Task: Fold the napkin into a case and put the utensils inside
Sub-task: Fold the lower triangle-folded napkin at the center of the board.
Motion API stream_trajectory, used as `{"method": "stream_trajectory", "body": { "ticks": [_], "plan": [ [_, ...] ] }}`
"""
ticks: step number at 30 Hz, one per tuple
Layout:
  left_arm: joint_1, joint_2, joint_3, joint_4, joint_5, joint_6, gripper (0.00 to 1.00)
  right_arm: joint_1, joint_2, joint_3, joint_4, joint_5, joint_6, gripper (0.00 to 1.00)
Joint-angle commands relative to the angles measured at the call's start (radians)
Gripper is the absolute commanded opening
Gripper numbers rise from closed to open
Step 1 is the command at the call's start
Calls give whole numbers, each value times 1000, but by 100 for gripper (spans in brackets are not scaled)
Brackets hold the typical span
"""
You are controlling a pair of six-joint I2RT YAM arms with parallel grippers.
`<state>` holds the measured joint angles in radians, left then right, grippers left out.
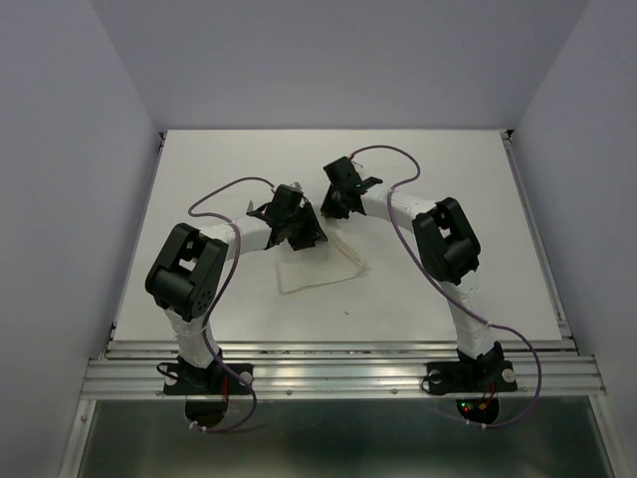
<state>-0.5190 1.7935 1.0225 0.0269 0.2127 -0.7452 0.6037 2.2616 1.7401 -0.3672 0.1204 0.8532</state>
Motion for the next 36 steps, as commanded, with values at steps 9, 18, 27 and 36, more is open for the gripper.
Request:
{"method": "stream_trajectory", "body": {
  "ticks": [9, 18, 27, 36],
  "plan": [
    [4, 3, 24, 148, 45, -114, 59, 4, 18, 27, -38, 25, 7, 1],
    [-3, 64, 67, 188, 88, -164, 59, 4, 19, 27, -33, 16, 7, 1],
    [-10, 99, 70, 218, 94, -201, 58, 4, 19, 26, -24, 10, 7, 1],
    [-13, 125, 85, 223, 94, -206, 52, 4, 9, 10, -22, 12, 9, 1]
  ]
}}
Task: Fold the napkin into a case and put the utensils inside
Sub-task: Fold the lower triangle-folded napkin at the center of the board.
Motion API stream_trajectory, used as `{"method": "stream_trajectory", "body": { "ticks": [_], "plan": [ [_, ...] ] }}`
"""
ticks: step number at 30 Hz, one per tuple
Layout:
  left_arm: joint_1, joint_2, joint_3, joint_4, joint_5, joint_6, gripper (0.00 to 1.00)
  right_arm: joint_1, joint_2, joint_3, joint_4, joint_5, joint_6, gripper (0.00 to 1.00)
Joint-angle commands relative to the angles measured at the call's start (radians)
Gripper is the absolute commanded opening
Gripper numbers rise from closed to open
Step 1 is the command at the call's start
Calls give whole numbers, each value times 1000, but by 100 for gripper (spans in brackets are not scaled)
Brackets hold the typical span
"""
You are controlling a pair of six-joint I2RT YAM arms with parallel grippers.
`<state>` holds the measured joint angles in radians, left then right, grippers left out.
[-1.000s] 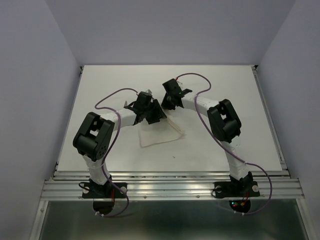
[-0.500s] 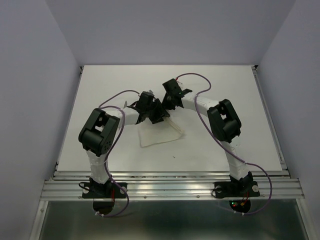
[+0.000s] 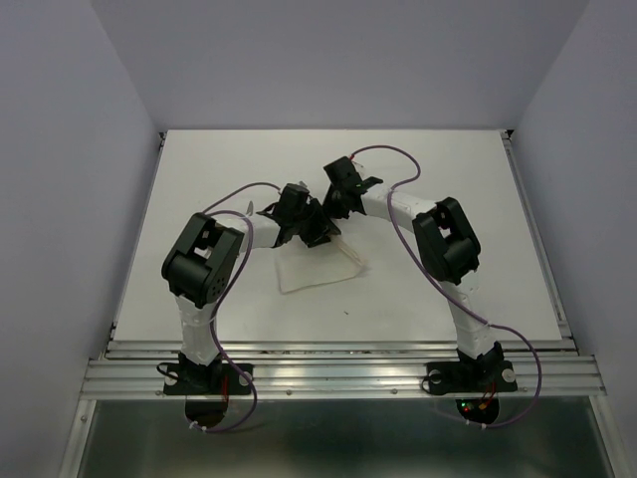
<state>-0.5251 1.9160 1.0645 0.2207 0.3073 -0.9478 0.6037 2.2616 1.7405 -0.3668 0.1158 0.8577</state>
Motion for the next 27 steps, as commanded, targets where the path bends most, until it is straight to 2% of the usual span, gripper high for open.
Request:
{"method": "stream_trajectory", "body": {
  "ticks": [1, 3, 4, 7, 9, 10, 16, 21, 27],
  "plan": [
    [-7, 3, 43, 28, -2, -3, 44, 4, 7, 11, -21, 15, 3, 1],
    [-7, 3, 43, 19, -8, -5, 33, 4, 4, 5, -18, 13, 1, 1],
    [-7, 2, 43, 14, -13, -3, 21, 4, 0, 4, -20, 13, -2, 1],
    [-6, -11, 43, -3, -30, 3, 0, 4, -11, -6, -20, 16, -14, 1],
    [-6, -14, 51, -23, -30, 21, 0, 4, -28, -9, -20, 18, -41, 12],
    [-6, -15, 54, -26, -28, 27, 0, 4, -36, -16, -20, 21, -61, 23],
    [-1, -35, 51, -24, 13, 79, 0, 4, -151, -52, -20, 55, -124, 42],
    [7, -43, 46, -15, 41, 104, 0, 4, -235, -93, -23, 21, -177, 52],
    [17, -41, 37, 2, 73, 110, 0, 4, -316, -173, -23, 22, -186, 53]
  ]
}}
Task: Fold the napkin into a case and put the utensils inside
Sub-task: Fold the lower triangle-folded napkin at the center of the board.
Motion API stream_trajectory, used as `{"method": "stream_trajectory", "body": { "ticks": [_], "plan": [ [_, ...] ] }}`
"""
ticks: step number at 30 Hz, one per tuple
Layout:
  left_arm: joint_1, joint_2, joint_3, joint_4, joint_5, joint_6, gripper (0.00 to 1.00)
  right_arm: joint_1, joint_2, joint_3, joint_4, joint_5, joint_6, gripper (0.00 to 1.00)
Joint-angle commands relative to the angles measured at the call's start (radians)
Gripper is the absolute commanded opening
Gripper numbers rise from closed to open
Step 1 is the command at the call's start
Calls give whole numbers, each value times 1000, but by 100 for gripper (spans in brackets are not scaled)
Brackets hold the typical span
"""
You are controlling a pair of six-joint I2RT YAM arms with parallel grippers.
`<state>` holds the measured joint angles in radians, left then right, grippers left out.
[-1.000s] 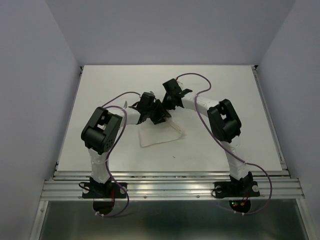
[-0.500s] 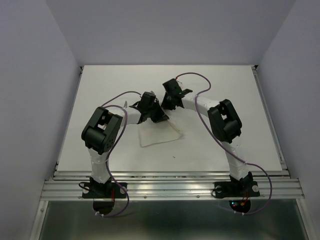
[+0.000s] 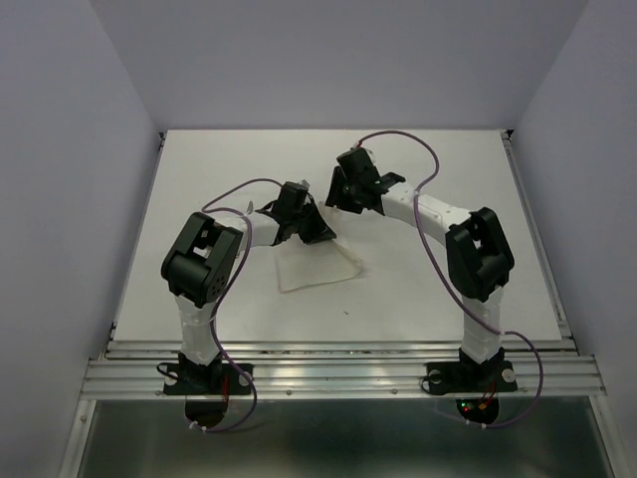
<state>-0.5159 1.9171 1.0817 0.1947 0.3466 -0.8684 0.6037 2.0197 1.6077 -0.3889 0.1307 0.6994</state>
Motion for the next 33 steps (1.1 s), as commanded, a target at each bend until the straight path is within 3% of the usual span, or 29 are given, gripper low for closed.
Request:
{"method": "stream_trajectory", "body": {
  "ticks": [1, 5, 10, 16, 29, 33],
  "plan": [
    [8, -44, 20, 29, 35, 32, 0, 4, -90, -75, 4, 7, -34, 54],
    [13, -53, 24, 20, 46, 46, 0, 4, -176, -201, 50, 0, -87, 61],
    [24, -52, 35, 6, 68, 69, 0, 4, -309, -405, 206, -172, -241, 69],
    [34, -67, 40, -8, 84, 95, 0, 4, -407, -566, 245, -255, -310, 68],
    [45, -73, 80, -64, 95, 141, 0, 62, -455, -626, 294, -292, -373, 70],
    [54, -84, 80, -90, 97, 164, 0, 62, -502, -632, 303, -188, -325, 70]
  ]
}}
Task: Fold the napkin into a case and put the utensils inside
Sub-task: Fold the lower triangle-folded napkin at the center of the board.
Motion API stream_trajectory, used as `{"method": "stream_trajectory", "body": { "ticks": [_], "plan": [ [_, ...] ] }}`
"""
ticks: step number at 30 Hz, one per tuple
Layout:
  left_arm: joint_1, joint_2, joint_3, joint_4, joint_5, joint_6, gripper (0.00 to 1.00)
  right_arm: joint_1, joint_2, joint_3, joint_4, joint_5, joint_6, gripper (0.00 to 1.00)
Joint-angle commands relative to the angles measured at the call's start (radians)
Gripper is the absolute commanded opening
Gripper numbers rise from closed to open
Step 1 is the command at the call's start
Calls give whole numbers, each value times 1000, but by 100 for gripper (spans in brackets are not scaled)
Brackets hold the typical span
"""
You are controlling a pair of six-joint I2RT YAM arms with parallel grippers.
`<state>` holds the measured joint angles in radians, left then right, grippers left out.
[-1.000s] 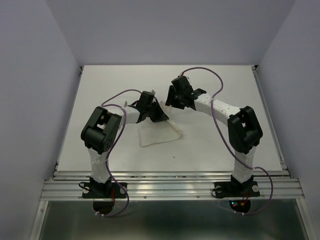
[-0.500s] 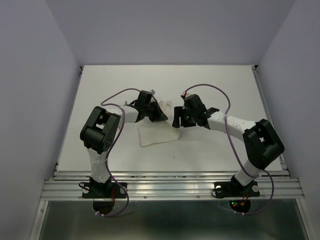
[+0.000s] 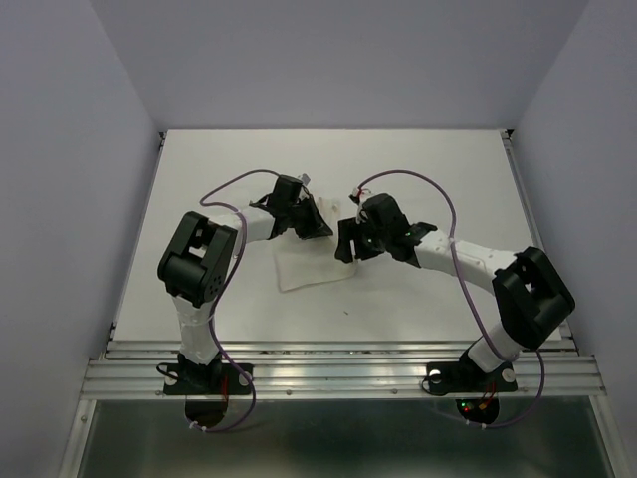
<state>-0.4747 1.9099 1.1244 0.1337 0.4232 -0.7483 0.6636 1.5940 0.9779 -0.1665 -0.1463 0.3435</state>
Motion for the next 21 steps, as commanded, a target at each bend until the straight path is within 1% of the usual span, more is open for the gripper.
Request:
{"method": "stream_trajectory", "body": {
  "ticks": [1, 5, 8, 12, 13, 15, 16, 18, 19, 21],
  "plan": [
    [15, -77, 38, -31, 22, 55, 0, 2, -88, -10, 88, 120, 47, 71],
    [25, -86, 28, -42, 35, 79, 0, 2, -134, -41, 114, 264, 95, 73],
    [30, -88, 26, -45, 46, 101, 0, 2, -132, -38, 114, 287, 109, 73],
    [41, -86, 26, -52, 75, 131, 0, 2, -103, -25, 111, 292, 143, 68],
    [42, -84, 26, -54, 81, 135, 0, 2, -97, -22, 111, 289, 149, 65],
    [48, -84, 25, -60, 84, 142, 0, 2, -85, -16, 111, 281, 163, 61],
    [48, -87, 23, -60, 85, 144, 0, 2, -80, -13, 110, 280, 164, 54],
    [53, -89, 17, -62, 85, 147, 0, 2, -69, -2, 105, 280, 173, 46],
    [57, -91, 12, -60, 85, 148, 0, 2, -65, 1, 104, 278, 173, 37],
    [62, -94, 6, -60, 84, 152, 0, 2, -52, 18, 91, 277, 172, 30]
  ]
}}
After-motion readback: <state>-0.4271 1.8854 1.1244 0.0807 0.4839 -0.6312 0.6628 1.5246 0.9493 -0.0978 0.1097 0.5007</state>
